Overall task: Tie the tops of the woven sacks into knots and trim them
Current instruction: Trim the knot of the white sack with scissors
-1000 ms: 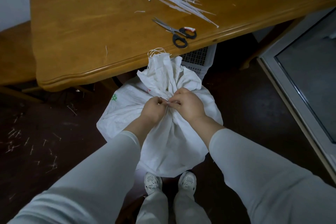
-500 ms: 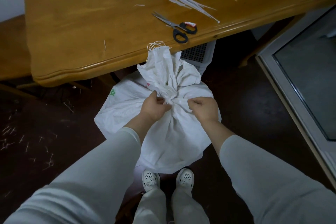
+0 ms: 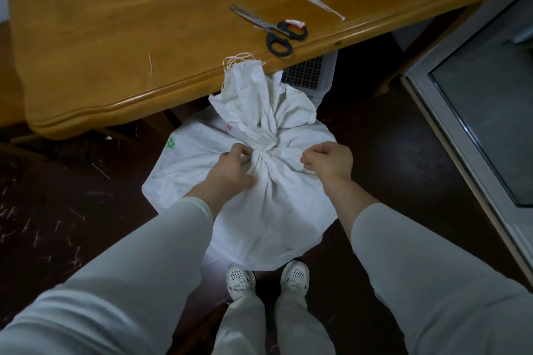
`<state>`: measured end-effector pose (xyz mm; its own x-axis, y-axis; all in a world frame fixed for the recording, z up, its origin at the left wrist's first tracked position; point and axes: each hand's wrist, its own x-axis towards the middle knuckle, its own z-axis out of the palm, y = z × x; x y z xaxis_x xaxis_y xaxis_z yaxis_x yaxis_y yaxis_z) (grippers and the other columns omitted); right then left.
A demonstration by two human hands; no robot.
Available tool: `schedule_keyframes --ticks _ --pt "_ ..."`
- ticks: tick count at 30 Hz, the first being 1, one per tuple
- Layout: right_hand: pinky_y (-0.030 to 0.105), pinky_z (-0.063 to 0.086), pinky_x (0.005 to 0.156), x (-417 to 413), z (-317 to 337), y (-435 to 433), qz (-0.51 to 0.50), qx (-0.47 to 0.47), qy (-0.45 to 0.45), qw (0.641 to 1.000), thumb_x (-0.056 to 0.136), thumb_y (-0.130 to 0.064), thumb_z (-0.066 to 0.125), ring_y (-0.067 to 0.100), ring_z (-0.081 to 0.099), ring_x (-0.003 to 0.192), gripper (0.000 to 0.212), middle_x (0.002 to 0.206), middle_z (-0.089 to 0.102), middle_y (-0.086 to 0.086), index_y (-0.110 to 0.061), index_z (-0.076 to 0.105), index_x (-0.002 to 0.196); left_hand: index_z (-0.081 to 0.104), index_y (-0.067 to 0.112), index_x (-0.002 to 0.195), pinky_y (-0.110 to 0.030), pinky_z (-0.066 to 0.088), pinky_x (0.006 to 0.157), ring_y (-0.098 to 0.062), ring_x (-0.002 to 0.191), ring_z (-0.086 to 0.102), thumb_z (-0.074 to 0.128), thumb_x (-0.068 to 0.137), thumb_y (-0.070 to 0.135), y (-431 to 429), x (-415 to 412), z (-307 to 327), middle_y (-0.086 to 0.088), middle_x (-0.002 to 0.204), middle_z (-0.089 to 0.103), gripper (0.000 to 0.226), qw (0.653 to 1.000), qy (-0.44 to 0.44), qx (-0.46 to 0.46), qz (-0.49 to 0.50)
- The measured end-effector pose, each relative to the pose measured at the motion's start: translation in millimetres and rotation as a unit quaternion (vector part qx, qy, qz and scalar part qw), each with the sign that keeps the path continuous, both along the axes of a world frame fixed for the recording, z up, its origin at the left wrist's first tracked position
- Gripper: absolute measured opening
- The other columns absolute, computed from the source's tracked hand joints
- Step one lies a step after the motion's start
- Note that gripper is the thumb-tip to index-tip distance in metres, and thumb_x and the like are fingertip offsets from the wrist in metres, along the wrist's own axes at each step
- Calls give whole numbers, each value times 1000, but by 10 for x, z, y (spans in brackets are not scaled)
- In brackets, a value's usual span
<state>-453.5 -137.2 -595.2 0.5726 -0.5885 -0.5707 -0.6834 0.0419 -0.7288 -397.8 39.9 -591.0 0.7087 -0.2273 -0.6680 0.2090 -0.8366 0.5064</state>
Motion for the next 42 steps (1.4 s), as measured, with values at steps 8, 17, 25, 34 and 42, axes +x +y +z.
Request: schedule_keyframes --ticks 8,17,25,34,42 --pt "19 58 59 113 231 22 -115 94 -80 986 77 7 65 13 65 55 13 72 65 11 -4 62 72 33 19 143 -39 33 106 -27 129 42 72 77 42 118 -19 9 -7 140 41 80 985 9 143 -97" --pt "25 53 59 1112 839 126 -141 133 -163 967 84 5 61 16 55 53 20 64 60 10 5 68 103 40 22 137 -41 29 105 -25 126 42 65 79 48 176 -160 83 -4 134 42 68 969 27 188 -157" --pt "19 55 74 1201 845 237 -34 143 -205 968 87 19 41 26 65 96 38 110 64 21 8 59 118 32 29 144 -44 21 114 -23 133 37 57 84 49 130 -117 108 -1 144 34 68 972 13 181 -149" --pt "42 30 112 -127 110 0 150 -165 139 965 82 0 46 31 28 137 61 149 31 9 -26 44 137 37 37 141 -53 10 116 -31 144 1 53 74 66 248 -71 76 -8 155 7 75 974 38 174 -140" --pt "41 39 104 -239 -219 72 79 27 244 966 87 -34 62 33 45 127 95 142 39 12 -24 -7 151 32 5 141 -36 38 103 -32 127 46 43 96 11 565 22 -82 -17 138 47 47 979 -2 200 -33"
